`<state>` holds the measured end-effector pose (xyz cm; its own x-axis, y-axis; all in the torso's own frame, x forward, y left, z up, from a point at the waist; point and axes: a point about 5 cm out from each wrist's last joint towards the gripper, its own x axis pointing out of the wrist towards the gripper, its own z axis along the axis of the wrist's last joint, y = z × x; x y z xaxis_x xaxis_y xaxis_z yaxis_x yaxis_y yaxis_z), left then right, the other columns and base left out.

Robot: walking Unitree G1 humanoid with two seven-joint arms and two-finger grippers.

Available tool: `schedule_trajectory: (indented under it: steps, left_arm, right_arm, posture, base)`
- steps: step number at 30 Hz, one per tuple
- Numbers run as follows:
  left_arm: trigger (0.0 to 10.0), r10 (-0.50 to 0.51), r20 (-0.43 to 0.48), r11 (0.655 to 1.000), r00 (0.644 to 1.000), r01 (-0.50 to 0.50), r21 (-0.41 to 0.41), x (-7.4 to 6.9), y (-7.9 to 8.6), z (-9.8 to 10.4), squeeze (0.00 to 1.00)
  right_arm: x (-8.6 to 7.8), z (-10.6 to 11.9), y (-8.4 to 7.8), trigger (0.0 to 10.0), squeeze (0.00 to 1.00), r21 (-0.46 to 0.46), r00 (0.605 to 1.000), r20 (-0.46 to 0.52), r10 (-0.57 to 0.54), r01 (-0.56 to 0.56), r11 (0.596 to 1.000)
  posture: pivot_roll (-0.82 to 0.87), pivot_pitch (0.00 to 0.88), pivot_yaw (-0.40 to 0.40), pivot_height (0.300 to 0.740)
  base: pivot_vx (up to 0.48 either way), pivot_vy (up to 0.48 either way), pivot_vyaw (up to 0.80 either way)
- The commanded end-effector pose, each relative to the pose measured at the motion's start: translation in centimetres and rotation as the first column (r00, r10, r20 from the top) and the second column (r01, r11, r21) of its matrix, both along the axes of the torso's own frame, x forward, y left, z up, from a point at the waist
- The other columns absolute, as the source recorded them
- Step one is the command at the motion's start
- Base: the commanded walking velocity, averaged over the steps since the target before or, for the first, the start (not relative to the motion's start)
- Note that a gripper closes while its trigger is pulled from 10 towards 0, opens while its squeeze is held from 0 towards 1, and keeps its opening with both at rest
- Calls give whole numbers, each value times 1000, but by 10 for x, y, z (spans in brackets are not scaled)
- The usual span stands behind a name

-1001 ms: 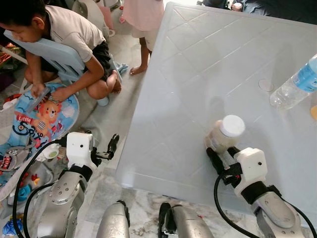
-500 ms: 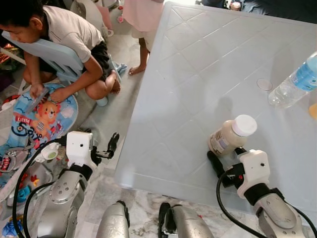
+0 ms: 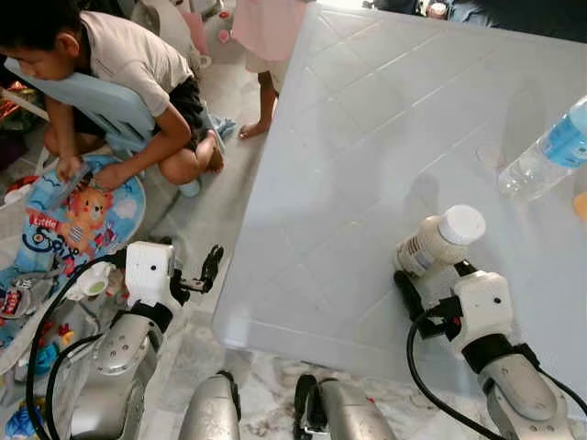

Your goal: Restocking fridge

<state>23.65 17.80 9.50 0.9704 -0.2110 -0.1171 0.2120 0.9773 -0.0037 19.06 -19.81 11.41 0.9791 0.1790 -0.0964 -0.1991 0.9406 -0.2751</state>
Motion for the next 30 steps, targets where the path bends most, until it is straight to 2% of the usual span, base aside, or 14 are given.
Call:
schedule_trajectory:
  steps: [1,4,14,25,26,27,28,29,30]
  left_arm:
    - [10000,-11,-18,1000,1000,11,5,0,-2,-5,0]
    - [10000,-15,-18,1000,1000,15,3,0,-3,-5,0]
    - [10000,-12,-10,1000,1000,12,0,5,-4,-6,0]
    - [10000,-8,-5,1000,1000,8,-4,7,-4,-6,0]
    - [10000,-11,-4,1000,1000,11,-5,7,-5,-7,0]
    - [10000,-12,-4,1000,1000,12,-5,7,-5,-7,0]
    - [10000,-13,-3,1000,1000,13,-5,8,-6,-7,0]
    - [10000,-12,-2,1000,1000,12,-6,8,-6,-7,0]
    - [10000,-12,-2,1000,1000,12,-6,8,-6,-7,0]
  right_arm:
    - [-1,13,-1,10000,1000,-24,998,65,-9,11,1000]
    - [1,17,0,10000,1000,-25,996,87,-15,17,1000]
    - [22,35,8,10000,1000,-53,979,202,-23,35,998]
    - [32,40,9,10000,1000,-70,973,230,-18,35,997]
    - [35,41,10,10000,906,-64,972,235,-18,34,997]
    - [38,41,12,10000,718,-60,971,237,-15,30,998]
    - [40,41,12,10000,718,-58,971,239,-12,27,998]
    - [42,42,13,8784,333,-58,970,244,-11,26,998]
    - [42,42,13,8784,333,-58,970,244,-11,26,998]
  posture:
    - [7,179,-22,740]
    - [7,179,-22,740]
    - [4,165,-22,740]
    - [6,158,-27,740]
    - [6,158,-27,740]
    - [4,156,-24,740]
    - [5,154,-24,740]
    - [6,154,-24,740]
    - [6,154,-24,740]
  base:
    - [0,0,0]
    - [0,0,0]
    - [0,0,0]
    - [0,0,0]
    - [0,0,0]
    - [0,0,0]
    - [0,0,0]
    - [0,0,0]
    - [0,0,0]
